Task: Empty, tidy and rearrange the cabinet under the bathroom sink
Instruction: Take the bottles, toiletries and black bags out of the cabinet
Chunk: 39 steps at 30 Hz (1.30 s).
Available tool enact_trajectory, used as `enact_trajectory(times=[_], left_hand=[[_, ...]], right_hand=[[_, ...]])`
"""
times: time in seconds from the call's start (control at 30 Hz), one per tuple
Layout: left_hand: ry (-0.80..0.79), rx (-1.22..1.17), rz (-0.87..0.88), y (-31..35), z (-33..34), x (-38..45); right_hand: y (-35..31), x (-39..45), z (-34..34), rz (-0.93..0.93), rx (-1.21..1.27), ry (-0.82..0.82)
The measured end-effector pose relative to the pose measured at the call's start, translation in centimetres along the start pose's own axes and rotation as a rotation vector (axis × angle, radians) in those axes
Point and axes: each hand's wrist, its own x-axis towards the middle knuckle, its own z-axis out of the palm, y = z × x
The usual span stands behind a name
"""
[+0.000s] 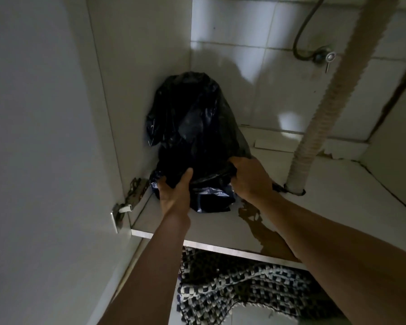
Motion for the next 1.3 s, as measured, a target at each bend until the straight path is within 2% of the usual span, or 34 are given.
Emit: enact_trajectory(times=[0.1, 0.2, 0.33, 0.43, 0.67, 0.83, 0.97, 1.07, 1.2, 1.3], left_hand=[[0.007, -0.152, -0.027, 1.3, 0.4, -1.4], [0.049, -0.236, -0.001, 2.9, 1.5, -3.2], [0.115, -0.205, 0.061, 4.7, 3.4, -6.6], [0.127, -0.124, 0.135, 5.5, 4.5, -10.0], [0.274, 0.168, 0.485, 7.4, 3.8, -20.2], [0.357, 0.429, 0.529, 7.6, 0.7, -25.8], [0.285, 0.539, 0.509, 6.2, -0.5, -27.8], [0.229, 0.627, 0.475, 3.9, -2.1, -27.6], [0.154, 0.564, 0.216, 1.2, -6.0, -27.2], [0.104, 0.635, 0.062, -1.0, -10.3, -25.3]], right_hand=[[-0.6, -1.1, -1.4, -0.079, 0.282, 0.097], [-1.5, -3.2, -3.6, -0.152, 0.452, 0.127], [-1.3, -6.0, -6.4, -0.101, 0.618, 0.037], [-0.5, -7.8, -8.5, -0.105, 0.781, -0.022], [-1.1, -13.3, -12.0, -0.04, 1.168, -0.077], [-3.7, -18.6, -13.3, -0.006, 1.281, -0.2], [-2.5, -22.3, -13.9, 0.009, 1.241, -0.222], [-2.0, -24.7, -12.4, 0.088, 1.255, -0.285], [-3.7, -28.4, -9.1, 0.203, 1.205, -0.528], [-5.2, -30.7, -8.4, 0.156, 1.036, -0.738]])
